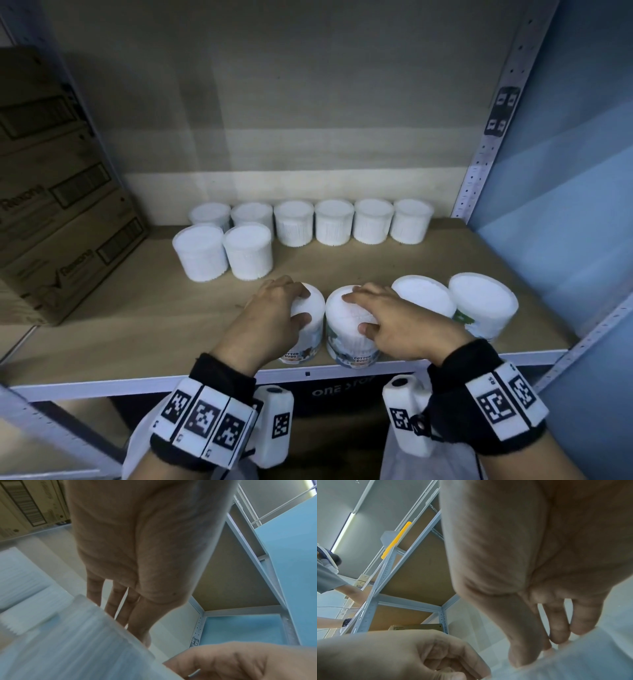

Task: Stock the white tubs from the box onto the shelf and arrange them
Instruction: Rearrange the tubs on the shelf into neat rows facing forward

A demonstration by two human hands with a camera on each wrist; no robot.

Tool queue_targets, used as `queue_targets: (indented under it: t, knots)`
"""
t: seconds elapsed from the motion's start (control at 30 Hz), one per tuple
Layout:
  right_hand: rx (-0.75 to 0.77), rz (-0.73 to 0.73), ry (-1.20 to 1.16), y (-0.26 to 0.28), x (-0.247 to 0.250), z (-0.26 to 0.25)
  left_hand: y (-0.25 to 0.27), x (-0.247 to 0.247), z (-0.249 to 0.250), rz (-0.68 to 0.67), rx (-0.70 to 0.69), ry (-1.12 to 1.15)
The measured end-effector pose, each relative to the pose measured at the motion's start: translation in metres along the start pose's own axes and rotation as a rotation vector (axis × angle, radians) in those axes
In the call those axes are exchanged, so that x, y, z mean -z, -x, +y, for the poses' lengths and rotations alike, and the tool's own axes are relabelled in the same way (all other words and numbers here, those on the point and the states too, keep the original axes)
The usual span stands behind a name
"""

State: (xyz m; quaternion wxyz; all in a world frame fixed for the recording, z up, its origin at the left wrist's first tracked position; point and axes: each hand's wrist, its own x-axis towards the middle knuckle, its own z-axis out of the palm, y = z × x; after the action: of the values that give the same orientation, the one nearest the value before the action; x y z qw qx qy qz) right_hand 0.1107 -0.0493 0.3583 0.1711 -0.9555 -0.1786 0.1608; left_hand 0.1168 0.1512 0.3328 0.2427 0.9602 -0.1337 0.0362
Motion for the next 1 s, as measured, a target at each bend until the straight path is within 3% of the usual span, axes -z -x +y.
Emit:
queue_targets:
  t: [0.13,0.33,0.47,0.6,0.73,1.0]
  knots:
    - [0.007,0.033,-0.064,-0.004,0.014,0.0,-0.001,0.011,-0.007,0.01,-0.028,0.111]
    - [0.14,0.218,-0.131,-0.026,0.048,-0.025,-0.016,0.046,-0.037,0.061,-0.055,0.14]
    - [0.185,0.218,-0.058,-0.059,0.065,-0.047,-0.032,0.071,-0.069,0.1,0.017,0.055]
    - [0.213,0.23,-0.053,-0.104,0.069,-0.073,-0.053,0.091,-0.101,0.047,0.058,-0.054]
    - [0.255,0.183,-0.053,-0.15,0.059,-0.09,-0.073,0.1,-0.127,-0.016,0.041,-0.156]
    - [0.25,0.102,0.167,-0.208,0.041,-0.101,-0.095,0.095,-0.167,-0.116,-0.023,-0.28]
